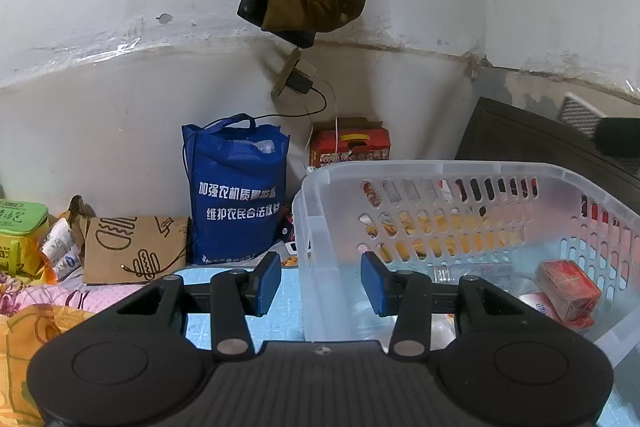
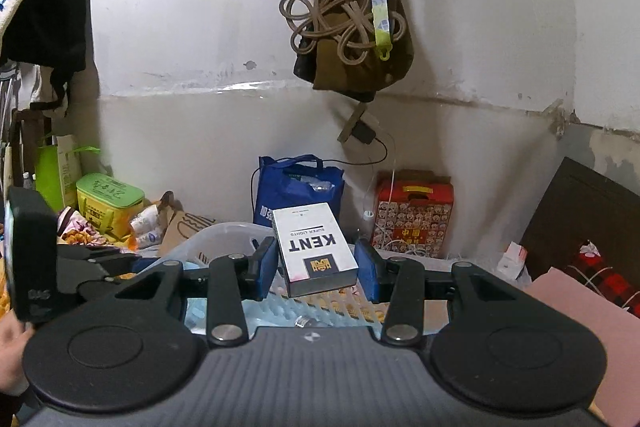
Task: Organize objects
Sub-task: 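Carry the KENT pack over the basket and open the right gripper, then grasp the purple box with the right gripper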
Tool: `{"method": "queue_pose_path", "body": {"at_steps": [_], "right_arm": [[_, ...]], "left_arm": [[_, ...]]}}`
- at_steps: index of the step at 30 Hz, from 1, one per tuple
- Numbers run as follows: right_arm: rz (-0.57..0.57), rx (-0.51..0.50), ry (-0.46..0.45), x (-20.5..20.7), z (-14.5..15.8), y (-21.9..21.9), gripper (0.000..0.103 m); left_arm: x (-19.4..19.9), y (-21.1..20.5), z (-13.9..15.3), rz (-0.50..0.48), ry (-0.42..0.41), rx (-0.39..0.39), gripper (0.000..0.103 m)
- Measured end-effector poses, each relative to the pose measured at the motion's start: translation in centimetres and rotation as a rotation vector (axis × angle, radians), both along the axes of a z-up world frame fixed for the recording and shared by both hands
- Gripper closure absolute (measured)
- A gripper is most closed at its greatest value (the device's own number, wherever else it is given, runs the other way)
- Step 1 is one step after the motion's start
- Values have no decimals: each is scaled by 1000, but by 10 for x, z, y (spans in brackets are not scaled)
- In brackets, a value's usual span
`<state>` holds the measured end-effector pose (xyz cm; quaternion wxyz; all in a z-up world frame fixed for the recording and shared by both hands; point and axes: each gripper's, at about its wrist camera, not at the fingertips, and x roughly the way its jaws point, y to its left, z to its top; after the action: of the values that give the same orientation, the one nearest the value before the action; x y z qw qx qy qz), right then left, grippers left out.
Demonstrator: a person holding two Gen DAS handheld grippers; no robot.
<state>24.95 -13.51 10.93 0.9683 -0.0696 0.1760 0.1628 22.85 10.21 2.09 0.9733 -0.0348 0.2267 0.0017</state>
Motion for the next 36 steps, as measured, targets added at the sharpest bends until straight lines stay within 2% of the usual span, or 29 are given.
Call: {"method": "queue_pose_path", "body": {"at_steps": [2, 3, 4, 5, 6, 8, 13, 19, 23, 28, 30, 32, 34, 36], "right_arm": [[-23, -6, 4, 5, -4, -1, 56], [-31, -6, 10, 7, -5, -2, 51], [-38, -7, 18, 11, -7, -4, 42], [-43, -13, 32, 14, -9, -4, 12], [-55, -18, 38, 15, -12, -5, 0], [-88, -33, 4, 10, -16, -8, 0], [-103, 33, 4, 0, -18, -21, 0], [-111, 50, -4, -13, -18, -27, 0], [-121, 87, -86, -62, -26, -32, 0], [-113, 123, -150, -124, -53, -31, 0], [-132, 150, -123, -128, -67, -29, 0], [-123, 176, -46, -119, -83, -24, 0], [-112, 177, 37, -109, -98, -14, 0], [-87, 163, 80, -104, -108, -2, 0]], "left_arm": [[0, 1, 0, -2, 2, -6, 54], [1, 1, 0, -2, 2, -4, 54], [0, 1, 0, -3, 2, -2, 54], [1, 1, 0, -3, 3, -3, 54], [1, 1, 0, -5, 3, -3, 54], [2, 2, 0, -7, 4, -8, 54], [2, 1, 0, -7, 2, -5, 54], [2, 1, 0, -5, 3, -4, 53], [2, 2, 0, -17, 5, -9, 53], [1, 2, -1, -13, 3, -6, 52], [0, 2, -1, -13, 2, -6, 51], [0, 2, -1, -12, 2, -5, 51], [0, 2, -1, -9, 3, -2, 51], [0, 1, 0, -7, 3, 1, 51]]}}
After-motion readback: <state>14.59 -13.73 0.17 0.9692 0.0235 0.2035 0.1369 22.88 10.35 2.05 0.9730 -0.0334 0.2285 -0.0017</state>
